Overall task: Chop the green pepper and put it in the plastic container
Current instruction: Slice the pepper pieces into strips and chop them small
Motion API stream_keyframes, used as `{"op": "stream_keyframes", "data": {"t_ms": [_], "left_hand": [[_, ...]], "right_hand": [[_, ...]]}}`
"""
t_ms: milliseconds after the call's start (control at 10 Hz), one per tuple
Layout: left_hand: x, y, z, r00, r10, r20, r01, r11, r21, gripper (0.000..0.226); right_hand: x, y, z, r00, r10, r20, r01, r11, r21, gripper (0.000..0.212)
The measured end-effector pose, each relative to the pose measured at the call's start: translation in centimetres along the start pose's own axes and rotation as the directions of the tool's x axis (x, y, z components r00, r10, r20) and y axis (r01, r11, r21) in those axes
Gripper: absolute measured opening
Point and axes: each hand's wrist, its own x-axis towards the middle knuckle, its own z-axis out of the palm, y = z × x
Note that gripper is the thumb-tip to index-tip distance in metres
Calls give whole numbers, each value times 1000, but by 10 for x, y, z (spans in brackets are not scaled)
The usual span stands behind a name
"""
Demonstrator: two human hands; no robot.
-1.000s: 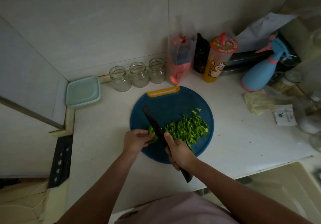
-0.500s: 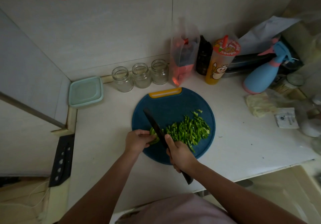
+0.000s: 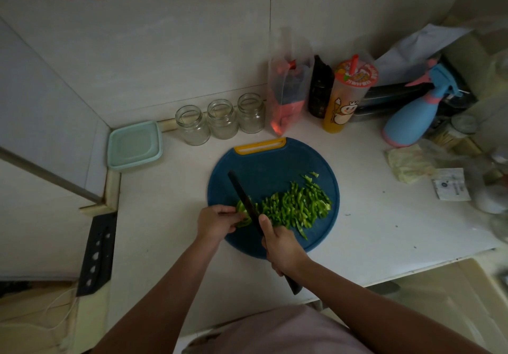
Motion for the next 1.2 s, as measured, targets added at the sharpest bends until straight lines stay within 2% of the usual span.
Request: {"op": "stream_keyframes", "data": {"t_ms": [200, 400, 500, 700, 800, 900, 1000, 1100, 1200], "left_hand": [[0, 1, 0, 1000, -17, 1, 17, 1000, 6, 32], [-1, 3, -1, 1000, -25, 8, 25, 1000, -3, 33], [0, 2, -1, 1000, -29, 4, 29, 1000, 9, 33], [5, 3, -2, 999, -39, 4, 38, 998, 55, 32], [7, 3, -2, 999, -43, 8, 43, 998, 52, 30], [8, 3, -1, 999, -38, -3, 38, 998, 54, 29], [9, 1, -1, 999, -34, -10, 35, 998, 43, 29], [10, -1, -1, 999, -35, -3, 35, 999, 39, 30], [9, -1, -2, 999, -43, 6, 42, 999, 34, 30]], "right_hand": [[4, 1, 3, 999, 46, 5, -46, 999, 22, 62], [2, 5, 11, 998, -29, -51, 26, 999, -41, 63], [2, 2, 13, 998, -21, -57, 20, 999, -29, 62], [-2, -12, 6, 997, 61, 36, -56, 991, -119, 54], [3, -14, 0, 986, 140, 91, -125, 981, -150, 67], [10, -16, -1, 974, 187, 128, -159, 966, -206, 70], [8, -24, 1, 974, 206, 98, -163, 929, -332, 57], [20, -19, 9, 995, 84, 47, -60, 923, -379, 69], [31, -28, 14, 998, 68, -5, -67, 951, -303, 49]]}}
